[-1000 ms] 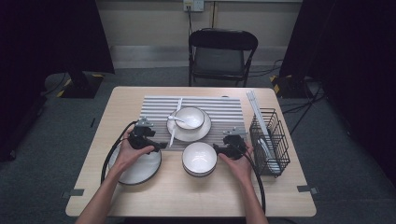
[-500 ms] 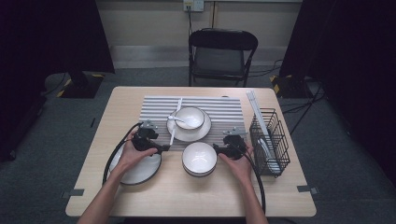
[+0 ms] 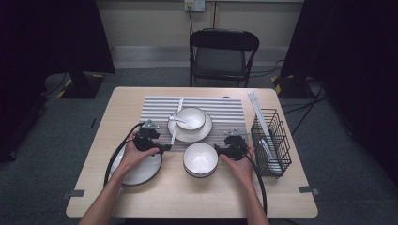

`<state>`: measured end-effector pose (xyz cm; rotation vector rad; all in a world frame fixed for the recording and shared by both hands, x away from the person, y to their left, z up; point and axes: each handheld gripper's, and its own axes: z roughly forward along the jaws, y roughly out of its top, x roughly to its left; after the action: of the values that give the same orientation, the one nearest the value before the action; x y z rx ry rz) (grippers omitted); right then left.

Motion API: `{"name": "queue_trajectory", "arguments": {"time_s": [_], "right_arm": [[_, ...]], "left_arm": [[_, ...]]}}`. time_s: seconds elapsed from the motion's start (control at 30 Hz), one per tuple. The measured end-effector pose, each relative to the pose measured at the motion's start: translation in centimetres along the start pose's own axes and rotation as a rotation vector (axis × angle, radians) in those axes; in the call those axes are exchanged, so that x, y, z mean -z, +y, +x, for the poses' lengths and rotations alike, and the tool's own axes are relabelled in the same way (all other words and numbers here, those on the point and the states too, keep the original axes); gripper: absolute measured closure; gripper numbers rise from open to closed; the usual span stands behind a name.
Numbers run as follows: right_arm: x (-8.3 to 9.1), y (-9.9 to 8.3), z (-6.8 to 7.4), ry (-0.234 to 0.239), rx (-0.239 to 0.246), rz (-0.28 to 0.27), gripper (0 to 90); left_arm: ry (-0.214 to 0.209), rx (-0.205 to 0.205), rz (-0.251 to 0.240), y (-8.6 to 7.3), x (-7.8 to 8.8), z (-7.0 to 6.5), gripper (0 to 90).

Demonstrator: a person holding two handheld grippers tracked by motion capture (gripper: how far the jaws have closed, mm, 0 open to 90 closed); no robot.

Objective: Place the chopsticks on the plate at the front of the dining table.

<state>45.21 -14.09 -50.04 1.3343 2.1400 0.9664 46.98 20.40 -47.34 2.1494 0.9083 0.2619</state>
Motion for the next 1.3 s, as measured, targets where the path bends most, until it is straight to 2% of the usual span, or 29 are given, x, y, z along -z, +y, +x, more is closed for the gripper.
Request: {"name": "queue_trajectory", "arguments": {"time_s": [0.07, 0.17, 0.2, 0.23, 0.3, 0.37, 0.5, 0.53, 0.67, 0.77, 0.87, 0.93, 1.0, 1.13, 1.27, 1.3], "right_arm": [[0.0, 0.0, 0.0, 0.0, 0.0, 0.0, 24.4], [0.01, 0.0, 0.0, 0.001, 0.0, 0.001, 24.4], [0.0, 0.0, -0.01, -0.001, 0.0, 0.0, 24.4], [0.0, 0.0, -0.01, 0.001, -0.002, 0.0, 24.4], [0.0, 0.0, -0.01, 0.0, -0.001, 0.0, 24.4], [0.0, 0.0, 0.0, 0.0, 0.0, 0.0, 24.5], [0.0, 0.0, 0.0, 0.001, 0.0, 0.001, 24.5], [-0.01, 0.0, 0.0, 0.0, -0.001, -0.001, 24.5], [0.0, 0.0, 0.0, 0.0, 0.0, 0.0, 24.4], [0.0, 0.0, 0.0, 0.0, 0.0, 0.0, 24.4], [0.0, 0.0, 0.0, 0.0, 0.0, 0.0, 24.4], [0.0, 0.0, -0.02, 0.002, -0.001, -0.001, 24.5], [0.01, 0.0, -0.03, 0.002, -0.003, 0.0, 24.4], [0.01, 0.0, 0.0, 0.001, 0.0, 0.001, 24.5], [0.0, -0.01, -0.01, -0.003, -0.003, -0.001, 24.4], [0.01, -0.02, -0.02, -0.002, -0.005, -0.002, 24.4]], "left_arm": [[0.004, -0.008, 0.003, 0.07, 0.09, 0.0, 18.1], [0.003, 0.014, -0.01, 0.04, 0.27, 0.05, 18.2], [0.013, -0.008, 0.004, 0.04, 0.45, 0.24, 18.3], [-0.004, 0.013, -0.007, -0.07, 0.4, 0.25, 18.1], [0.002, 0.003, 0.009, -0.17, 0.43, 0.36, 17.4], [-0.019, 0.019, -0.001, -0.2, 0.36, 0.4, 17.3], [-0.007, -0.003, 0.01, -0.09, 0.25, 0.23, 17.0], [-0.004, 0.01, 0.002, -0.11, 0.13, 0.18, 17.2], [-0.002, -0.005, 0.007, -0.04, 0.02, 0.35, 16.7], [0.009, 0.012, -0.023, 0.12, 0.06, 0.45, 18.1], [0.012, 0.006, -0.021, 0.19, 0.05, 0.54, 18.1], [0.004, 0.012, -0.015, 0.15, 0.06, 0.45, 18.0], [-0.002, -0.002, -0.014, 0.13, 0.26, 0.43, 17.5], [-0.009, 0.006, -0.001, 0.02, 0.28, 0.37, 16.9], [-0.005, -0.006, 0.006, 0.1, 0.09, 0.24, 17.0], [-0.015, 0.004, -0.007, 0.08, -0.04, 0.2, 16.9]]}}
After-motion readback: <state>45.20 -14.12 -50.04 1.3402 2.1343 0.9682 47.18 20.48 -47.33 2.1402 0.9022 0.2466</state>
